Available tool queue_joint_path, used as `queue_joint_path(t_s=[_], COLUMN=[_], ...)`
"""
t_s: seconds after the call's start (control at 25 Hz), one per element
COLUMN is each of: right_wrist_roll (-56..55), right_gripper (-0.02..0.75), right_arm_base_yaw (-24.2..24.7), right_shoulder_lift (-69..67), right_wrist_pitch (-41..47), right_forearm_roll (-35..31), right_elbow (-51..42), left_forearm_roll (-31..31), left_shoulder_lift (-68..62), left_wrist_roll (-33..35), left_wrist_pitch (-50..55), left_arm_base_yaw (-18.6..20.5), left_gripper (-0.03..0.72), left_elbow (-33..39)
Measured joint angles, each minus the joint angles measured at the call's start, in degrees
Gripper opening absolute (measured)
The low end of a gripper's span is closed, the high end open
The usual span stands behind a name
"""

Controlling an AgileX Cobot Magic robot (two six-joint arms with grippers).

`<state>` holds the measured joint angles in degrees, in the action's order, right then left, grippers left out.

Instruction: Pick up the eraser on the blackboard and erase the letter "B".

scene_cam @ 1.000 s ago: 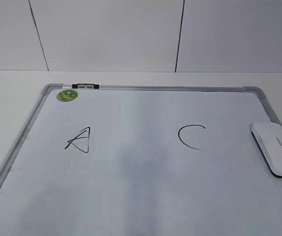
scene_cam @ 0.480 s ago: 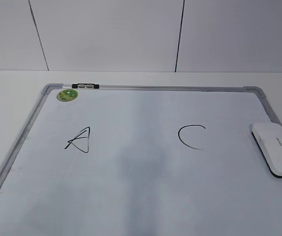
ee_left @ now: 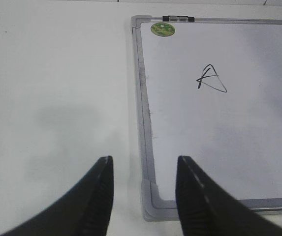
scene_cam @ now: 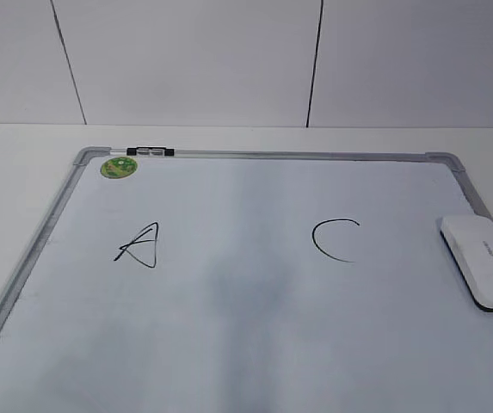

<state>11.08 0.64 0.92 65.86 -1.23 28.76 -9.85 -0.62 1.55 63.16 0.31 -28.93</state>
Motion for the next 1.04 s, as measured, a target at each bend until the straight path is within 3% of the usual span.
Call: queue_joint_path(t_s=[1.04], right_wrist_roll=[-0.26], right_gripper=[0.575], right_arm_base_yaw=[0.0], right_shoulder_lift=[0.0], right_wrist_pitch=[0.0], right_forearm_roll=[0.09], right_elbow=[0.0], left_forearm_roll=[0.0], left_shoulder_lift=[0.0], left_wrist_roll=[0.0], left_wrist_pitch=[0.0], left_arm_base_yaw=[-0.27], left_gripper=[0.299], left_elbow=[0.0])
